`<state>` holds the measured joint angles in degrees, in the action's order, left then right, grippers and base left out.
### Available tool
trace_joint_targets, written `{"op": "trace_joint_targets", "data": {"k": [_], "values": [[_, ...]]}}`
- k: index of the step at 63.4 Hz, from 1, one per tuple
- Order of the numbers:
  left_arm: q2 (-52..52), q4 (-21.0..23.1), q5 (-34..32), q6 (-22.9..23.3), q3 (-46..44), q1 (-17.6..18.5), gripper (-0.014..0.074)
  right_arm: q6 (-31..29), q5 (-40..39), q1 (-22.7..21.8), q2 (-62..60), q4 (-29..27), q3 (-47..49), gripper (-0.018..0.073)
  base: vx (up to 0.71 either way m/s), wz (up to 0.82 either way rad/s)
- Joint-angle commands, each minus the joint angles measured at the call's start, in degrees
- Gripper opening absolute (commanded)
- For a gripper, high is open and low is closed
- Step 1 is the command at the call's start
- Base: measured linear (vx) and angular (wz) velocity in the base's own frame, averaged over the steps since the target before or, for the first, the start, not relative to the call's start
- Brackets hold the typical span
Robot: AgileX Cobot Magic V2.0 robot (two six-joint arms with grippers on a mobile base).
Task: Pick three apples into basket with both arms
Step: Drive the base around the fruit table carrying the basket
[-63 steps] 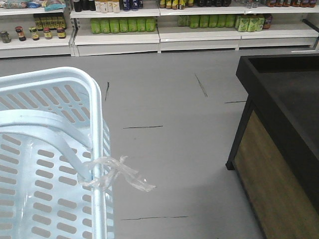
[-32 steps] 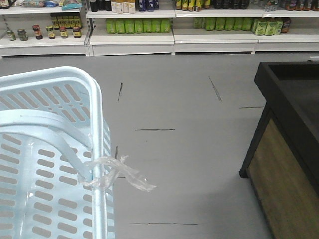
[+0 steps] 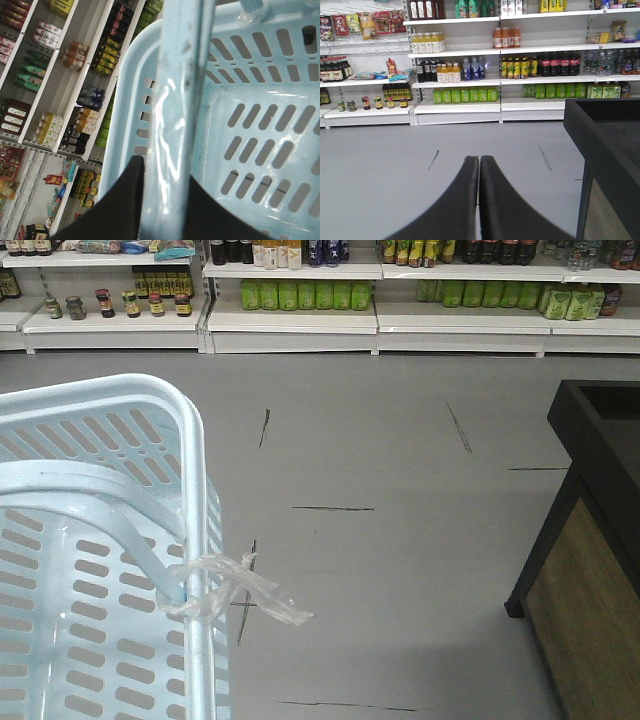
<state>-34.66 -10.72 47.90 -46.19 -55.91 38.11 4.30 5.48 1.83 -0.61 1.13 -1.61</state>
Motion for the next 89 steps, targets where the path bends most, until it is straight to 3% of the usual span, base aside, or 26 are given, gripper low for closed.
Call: {"op": "trace_joint_targets", "data": {"k": [1, 89], "values": [[-0.3, -0.2, -5.6, 1.0, -1.9, 0.2, -0.0006, -0.4, -4.5, 0.2, -0.6, 0.3, -0.8, -0.0009, 0.08, 0.07], [-0.3, -0.2, -5.6, 0.9, -1.9, 0.2, -0.0006, -0.4, -4.5, 0.2, -0.6, 0.3, -0.8, -0.0009, 0.12, 0.04]]}}
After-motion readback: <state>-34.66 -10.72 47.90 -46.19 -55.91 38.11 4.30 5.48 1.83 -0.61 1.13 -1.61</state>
